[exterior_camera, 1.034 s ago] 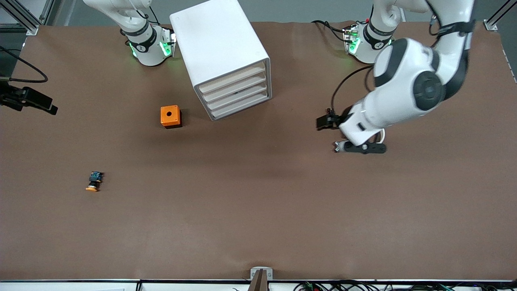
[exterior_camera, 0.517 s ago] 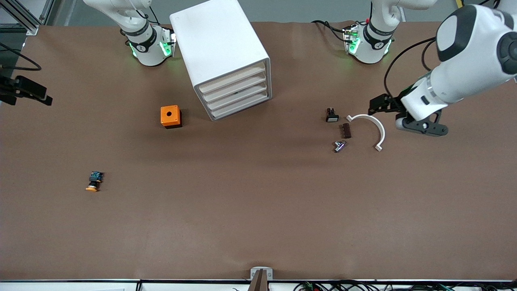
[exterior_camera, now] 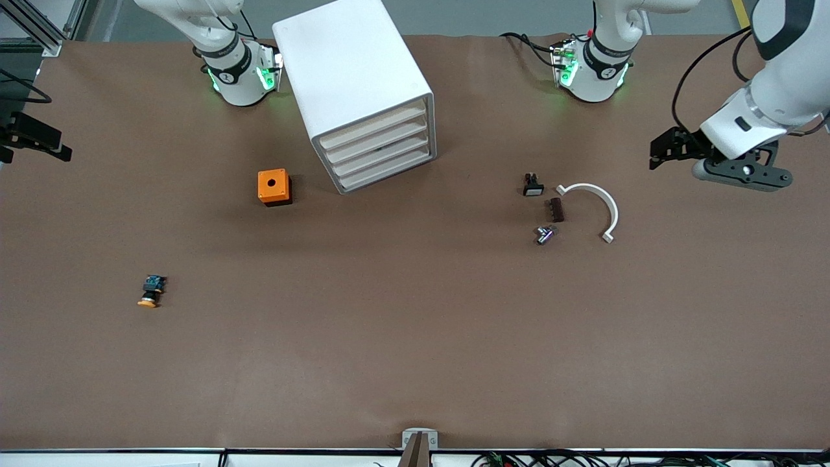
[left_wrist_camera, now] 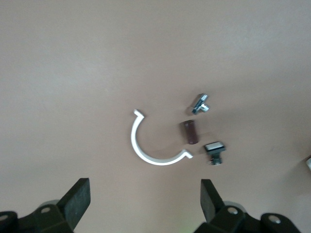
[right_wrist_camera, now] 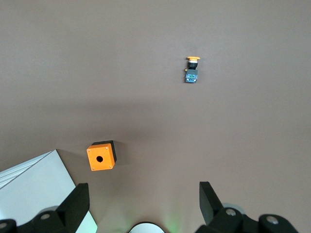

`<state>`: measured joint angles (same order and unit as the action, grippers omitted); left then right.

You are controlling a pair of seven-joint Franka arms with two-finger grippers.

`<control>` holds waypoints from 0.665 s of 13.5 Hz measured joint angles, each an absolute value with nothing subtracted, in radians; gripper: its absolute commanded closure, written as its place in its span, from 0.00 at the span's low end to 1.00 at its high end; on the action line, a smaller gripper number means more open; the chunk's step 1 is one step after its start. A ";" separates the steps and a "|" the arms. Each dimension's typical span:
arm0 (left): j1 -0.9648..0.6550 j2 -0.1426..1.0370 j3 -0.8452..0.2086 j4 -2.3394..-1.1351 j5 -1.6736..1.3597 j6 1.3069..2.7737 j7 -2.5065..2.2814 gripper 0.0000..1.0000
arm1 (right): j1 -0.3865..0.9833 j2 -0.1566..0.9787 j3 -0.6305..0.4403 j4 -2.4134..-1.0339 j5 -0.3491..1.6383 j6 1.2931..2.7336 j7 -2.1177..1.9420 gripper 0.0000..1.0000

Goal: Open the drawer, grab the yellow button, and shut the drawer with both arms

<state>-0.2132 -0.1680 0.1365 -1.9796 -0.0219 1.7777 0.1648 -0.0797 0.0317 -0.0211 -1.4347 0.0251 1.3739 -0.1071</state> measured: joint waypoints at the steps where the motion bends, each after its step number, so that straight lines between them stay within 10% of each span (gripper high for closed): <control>1: -0.199 -0.173 0.137 -1.979 -0.016 1.779 0.198 0.00 | -0.078 0.030 -0.020 -1.434 0.025 1.371 -0.102 0.00; 9: -0.118 -0.178 0.137 -1.861 -0.014 1.775 0.312 0.00 | -0.075 -0.014 -0.019 -1.433 0.025 1.315 -0.043 0.00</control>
